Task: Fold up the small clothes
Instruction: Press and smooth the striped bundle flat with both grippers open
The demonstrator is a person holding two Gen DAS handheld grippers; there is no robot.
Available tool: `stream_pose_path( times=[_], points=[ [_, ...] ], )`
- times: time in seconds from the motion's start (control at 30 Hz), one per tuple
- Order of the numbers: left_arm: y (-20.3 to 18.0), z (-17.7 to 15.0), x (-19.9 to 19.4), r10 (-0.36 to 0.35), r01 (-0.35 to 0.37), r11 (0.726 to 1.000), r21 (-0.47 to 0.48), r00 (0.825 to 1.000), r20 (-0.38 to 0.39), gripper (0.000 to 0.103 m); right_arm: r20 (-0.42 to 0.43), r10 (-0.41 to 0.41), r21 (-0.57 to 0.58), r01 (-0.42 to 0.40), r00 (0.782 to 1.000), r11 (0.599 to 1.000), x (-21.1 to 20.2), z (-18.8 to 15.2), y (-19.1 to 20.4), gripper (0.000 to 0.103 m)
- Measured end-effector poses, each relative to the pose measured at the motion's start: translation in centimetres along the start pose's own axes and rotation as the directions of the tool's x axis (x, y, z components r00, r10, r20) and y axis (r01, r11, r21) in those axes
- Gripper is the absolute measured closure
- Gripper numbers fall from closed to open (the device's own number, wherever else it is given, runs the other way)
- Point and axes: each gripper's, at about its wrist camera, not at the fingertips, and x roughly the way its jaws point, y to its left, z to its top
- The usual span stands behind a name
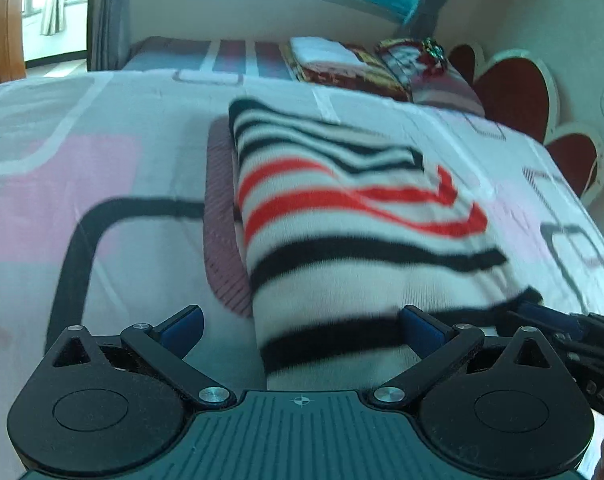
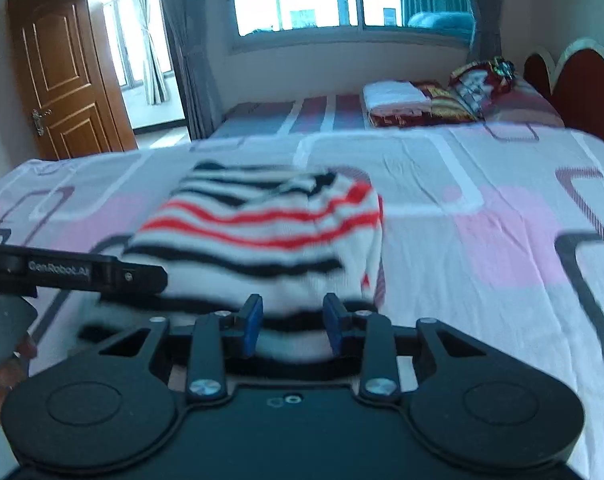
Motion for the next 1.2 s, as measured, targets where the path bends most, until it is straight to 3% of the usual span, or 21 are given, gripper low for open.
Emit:
stream_pose_path(
  times=[0.17,0.33,0.43,0.53,0.63,0.83,1.2],
  points=[
    [0.2,-0.7,-0.1,0.004,-0.005,1.0,-0.015,1.0,-0.017,0.0,-0.034,-0.006,0.036,0.007,0.999,0.999,0.8,-1.8,-0.8,0.08],
    [0.2,-1.8,-0.2,0.011,-0.01,1.0,0.013,0.999,-0.033,0.0,0.009,-0.029,0.0,0.029,1.0,1.0,-1.7,-1.7,0.4,0.074],
    [0.6,-2.2,0.0,0.003,-0.003,1.0,-0.005,0.999,-0.036,0.0,-0.067,-0.056,0.007,0.056,0.996,0.998,-0.2,-3.1,-0.2,0.075],
    [0.6,-1.8,-0.4,0.008,-0.008,1.0,-0.01,0.999,-0.05,0.0,-0.061,-0.054,0.033,0.056,0.997,0.998,-0.2,-3.1,-0.3,0.074],
    [0.4,-1.3,-1.4,0.001,-0.002,1.0,-0.023,0.999,-0.037,0.0,-0.067,-0.037,0.039,0.04,0.997,0.998,-0.7,-2.5,-0.2,0.069],
    [-1.0,1.3,-3.0,-0.019,0.019,1.0,0.01,0.999,0.047,0.0,0.008,-0.013,0.017,0.013,1.0,1.0,-2.6,0.1,0.4,0.071],
    [-0.4,4.1,0.7,0.044,-0.044,0.999,-0.002,0.998,0.048,0.0,0.024,-0.015,0.043,0.014,1.0,0.999,1.7,4.7,-0.2,0.071]
  ],
)
